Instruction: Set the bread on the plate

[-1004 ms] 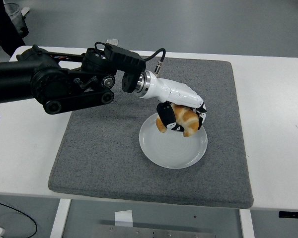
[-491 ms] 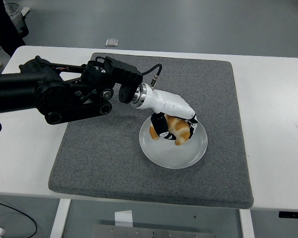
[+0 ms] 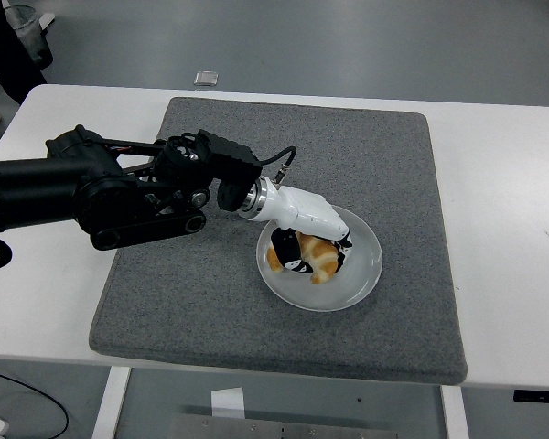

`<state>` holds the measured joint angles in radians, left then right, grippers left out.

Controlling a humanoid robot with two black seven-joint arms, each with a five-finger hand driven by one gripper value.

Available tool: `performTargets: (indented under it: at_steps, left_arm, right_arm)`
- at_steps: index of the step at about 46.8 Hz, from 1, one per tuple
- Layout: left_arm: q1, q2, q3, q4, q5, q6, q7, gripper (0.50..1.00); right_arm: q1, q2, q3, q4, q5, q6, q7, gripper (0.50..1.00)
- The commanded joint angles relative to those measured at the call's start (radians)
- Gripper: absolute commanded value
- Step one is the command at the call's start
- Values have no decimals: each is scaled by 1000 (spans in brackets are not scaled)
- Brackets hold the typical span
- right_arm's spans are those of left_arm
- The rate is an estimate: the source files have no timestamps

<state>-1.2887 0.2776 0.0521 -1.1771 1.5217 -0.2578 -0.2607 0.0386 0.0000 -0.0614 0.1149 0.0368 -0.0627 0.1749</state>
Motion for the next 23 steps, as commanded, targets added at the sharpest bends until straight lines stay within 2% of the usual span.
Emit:
performTargets:
  at_steps: [1, 23]
  left_arm:
    - [0, -2, 0, 2, 0, 0, 0, 500]
    - [20, -3, -1, 10, 29, 2, 1, 500]
  right_arm:
    - [0, 0, 0, 0, 0, 0, 0, 932]
    - [1, 0, 0, 0, 0, 0, 0, 932]
